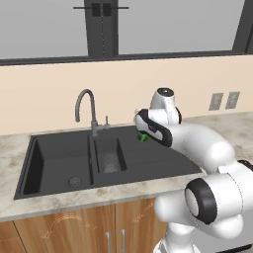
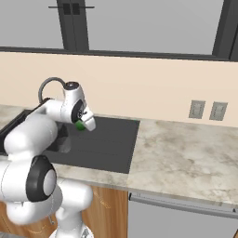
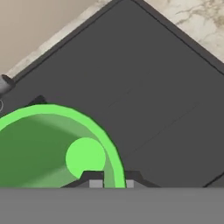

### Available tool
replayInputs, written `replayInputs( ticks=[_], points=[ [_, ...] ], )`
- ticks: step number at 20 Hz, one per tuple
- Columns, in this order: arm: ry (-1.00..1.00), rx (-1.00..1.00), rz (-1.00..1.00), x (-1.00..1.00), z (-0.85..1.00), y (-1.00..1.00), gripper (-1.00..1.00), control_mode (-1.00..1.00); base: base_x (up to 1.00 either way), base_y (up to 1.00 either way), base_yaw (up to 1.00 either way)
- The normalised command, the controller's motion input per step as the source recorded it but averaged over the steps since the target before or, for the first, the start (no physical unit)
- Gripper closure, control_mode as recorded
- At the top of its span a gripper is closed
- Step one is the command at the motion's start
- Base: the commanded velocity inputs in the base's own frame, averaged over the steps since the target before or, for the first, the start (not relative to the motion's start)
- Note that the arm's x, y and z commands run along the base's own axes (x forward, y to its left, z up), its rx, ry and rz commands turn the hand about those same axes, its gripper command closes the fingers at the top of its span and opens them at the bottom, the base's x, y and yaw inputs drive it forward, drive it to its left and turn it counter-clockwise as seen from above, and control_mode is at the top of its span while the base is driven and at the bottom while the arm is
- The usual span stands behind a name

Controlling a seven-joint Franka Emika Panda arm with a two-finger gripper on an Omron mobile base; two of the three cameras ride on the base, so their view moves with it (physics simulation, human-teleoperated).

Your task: Move any existing items from the left basin to the right basin for drying. Then move the cup from the counter to the left basin of the sink for washing.

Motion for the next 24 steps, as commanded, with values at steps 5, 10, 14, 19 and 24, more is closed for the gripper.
replayInputs(
  ticks=[5,10,14,19,24],
  points=[
    [0.00,-0.11,0.29,-0.21,0.00,0.60,1.00,-1.00,0.00,0.00,0.00],
    [0.00,-0.08,0.24,-0.34,0.00,0.60,1.00,-1.00,0.00,0.00,0.00],
    [0.00,-0.01,0.21,-0.06,0.00,0.61,1.00,-1.00,0.00,0.00,0.00],
    [0.00,0.00,0.20,0.00,-0.08,0.58,1.00,-1.00,0.00,0.00,0.00],
    [0.00,0.02,0.18,0.00,-0.05,0.56,1.00,-1.00,0.00,0.00,0.00]
  ],
)
